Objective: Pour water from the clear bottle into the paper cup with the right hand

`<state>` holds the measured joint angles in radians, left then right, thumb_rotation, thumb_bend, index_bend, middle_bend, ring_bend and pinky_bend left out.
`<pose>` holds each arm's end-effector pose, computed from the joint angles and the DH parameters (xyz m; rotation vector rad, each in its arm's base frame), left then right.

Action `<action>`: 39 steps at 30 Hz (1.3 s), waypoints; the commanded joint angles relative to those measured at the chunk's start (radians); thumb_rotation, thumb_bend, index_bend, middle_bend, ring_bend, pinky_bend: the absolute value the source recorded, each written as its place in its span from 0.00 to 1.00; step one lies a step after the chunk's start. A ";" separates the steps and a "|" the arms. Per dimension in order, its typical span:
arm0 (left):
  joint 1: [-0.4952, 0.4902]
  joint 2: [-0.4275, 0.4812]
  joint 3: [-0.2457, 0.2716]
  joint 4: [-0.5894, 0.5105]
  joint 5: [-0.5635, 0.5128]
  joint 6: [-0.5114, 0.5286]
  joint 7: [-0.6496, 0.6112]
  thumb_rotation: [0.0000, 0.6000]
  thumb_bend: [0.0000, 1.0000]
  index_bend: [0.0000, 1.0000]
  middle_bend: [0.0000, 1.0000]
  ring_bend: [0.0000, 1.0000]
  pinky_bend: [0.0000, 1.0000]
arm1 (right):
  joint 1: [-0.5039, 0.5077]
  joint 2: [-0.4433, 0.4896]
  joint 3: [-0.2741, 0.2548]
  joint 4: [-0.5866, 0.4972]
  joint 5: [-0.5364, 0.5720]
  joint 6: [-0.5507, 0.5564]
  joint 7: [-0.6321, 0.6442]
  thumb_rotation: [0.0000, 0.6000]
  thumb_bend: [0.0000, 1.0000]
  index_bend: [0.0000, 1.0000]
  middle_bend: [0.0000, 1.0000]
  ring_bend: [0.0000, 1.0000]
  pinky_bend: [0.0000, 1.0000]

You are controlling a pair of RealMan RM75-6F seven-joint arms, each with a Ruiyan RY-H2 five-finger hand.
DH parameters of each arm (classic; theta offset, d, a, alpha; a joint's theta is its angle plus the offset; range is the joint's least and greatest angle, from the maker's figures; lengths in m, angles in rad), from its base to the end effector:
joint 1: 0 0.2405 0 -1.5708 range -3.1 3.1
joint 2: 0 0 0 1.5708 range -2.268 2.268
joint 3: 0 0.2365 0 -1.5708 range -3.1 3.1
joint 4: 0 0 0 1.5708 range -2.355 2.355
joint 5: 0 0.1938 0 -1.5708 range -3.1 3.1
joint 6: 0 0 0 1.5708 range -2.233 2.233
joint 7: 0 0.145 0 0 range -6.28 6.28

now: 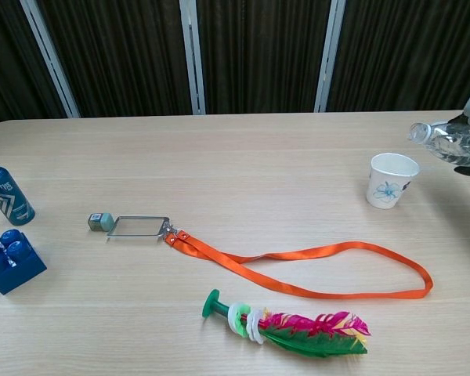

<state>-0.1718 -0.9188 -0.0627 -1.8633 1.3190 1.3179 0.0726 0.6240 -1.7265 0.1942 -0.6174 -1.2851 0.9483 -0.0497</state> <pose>-0.2662 0.1986 0.1881 -1.3958 -1.0312 -0.7852 -0.2932 -0.3797 0.0572 1.5409 -0.7206 0.6233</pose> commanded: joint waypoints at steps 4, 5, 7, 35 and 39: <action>-0.002 -0.001 0.003 0.000 0.002 -0.005 0.001 1.00 0.04 0.00 0.00 0.00 0.00 | 0.000 0.002 0.007 -0.013 0.010 -0.002 -0.030 1.00 0.40 0.48 0.60 0.57 0.49; -0.002 -0.001 0.003 0.000 0.001 -0.006 0.001 1.00 0.04 0.00 0.00 0.00 0.00 | 0.000 0.002 0.008 -0.014 0.011 -0.002 -0.035 1.00 0.40 0.48 0.60 0.57 0.49; -0.003 -0.001 0.003 0.000 0.001 -0.007 0.001 1.00 0.04 0.00 0.00 0.00 0.00 | 0.000 0.003 0.008 -0.017 0.011 0.000 -0.043 1.00 0.40 0.48 0.60 0.57 0.49; -0.002 -0.001 0.004 -0.003 -0.001 -0.003 0.006 1.00 0.04 0.00 0.00 0.00 0.00 | 0.003 -0.004 -0.004 0.026 -0.009 0.018 -0.087 1.00 0.39 0.48 0.60 0.57 0.50; -0.002 -0.001 0.003 -0.003 -0.001 -0.004 0.006 1.00 0.04 0.00 0.00 0.00 0.00 | 0.003 -0.007 -0.007 0.041 -0.014 0.019 -0.088 1.00 0.40 0.48 0.60 0.57 0.50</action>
<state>-0.1740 -0.9202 -0.0592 -1.8668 1.3177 1.3145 0.0790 0.6268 -1.7329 0.1877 -0.5781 -1.2980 0.9666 -0.1367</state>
